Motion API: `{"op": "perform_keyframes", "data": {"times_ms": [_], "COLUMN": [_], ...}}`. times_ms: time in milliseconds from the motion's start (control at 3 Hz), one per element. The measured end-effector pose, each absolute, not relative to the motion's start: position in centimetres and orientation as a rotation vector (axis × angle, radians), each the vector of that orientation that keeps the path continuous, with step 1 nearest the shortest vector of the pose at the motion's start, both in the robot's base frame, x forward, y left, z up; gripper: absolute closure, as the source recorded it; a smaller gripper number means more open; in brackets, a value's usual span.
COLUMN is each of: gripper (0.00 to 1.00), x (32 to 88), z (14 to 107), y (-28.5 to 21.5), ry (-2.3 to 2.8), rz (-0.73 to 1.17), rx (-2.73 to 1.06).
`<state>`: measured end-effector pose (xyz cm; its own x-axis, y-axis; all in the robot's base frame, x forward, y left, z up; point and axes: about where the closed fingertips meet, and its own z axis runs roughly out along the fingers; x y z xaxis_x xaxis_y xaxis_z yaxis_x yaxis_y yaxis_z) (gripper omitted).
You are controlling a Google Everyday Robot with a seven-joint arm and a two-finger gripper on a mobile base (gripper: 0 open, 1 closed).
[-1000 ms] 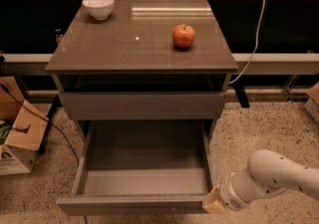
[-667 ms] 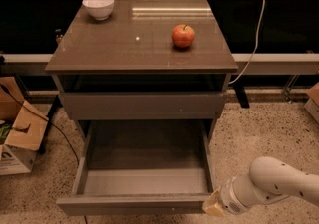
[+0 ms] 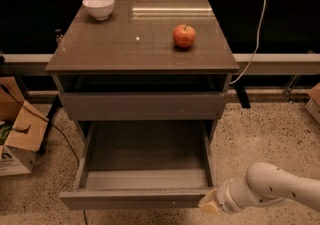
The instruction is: Close middle drawer
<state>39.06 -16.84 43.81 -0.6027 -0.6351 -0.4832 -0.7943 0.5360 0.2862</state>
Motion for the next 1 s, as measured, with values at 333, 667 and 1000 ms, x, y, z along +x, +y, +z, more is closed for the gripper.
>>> {"op": "perform_keyframes", "data": {"times_ms": [333, 667, 1000], "gripper": [1.00, 1.00, 1.00], "x": [39.1, 41.1, 42.0], "z": [43.7, 42.5, 42.3], "y": [-16.7, -15.6, -15.3], "ry": [2.455, 2.381, 2.356], "rz": [0.697, 0.663, 0.650], "rx": [-1.184, -1.194, -1.195]}}
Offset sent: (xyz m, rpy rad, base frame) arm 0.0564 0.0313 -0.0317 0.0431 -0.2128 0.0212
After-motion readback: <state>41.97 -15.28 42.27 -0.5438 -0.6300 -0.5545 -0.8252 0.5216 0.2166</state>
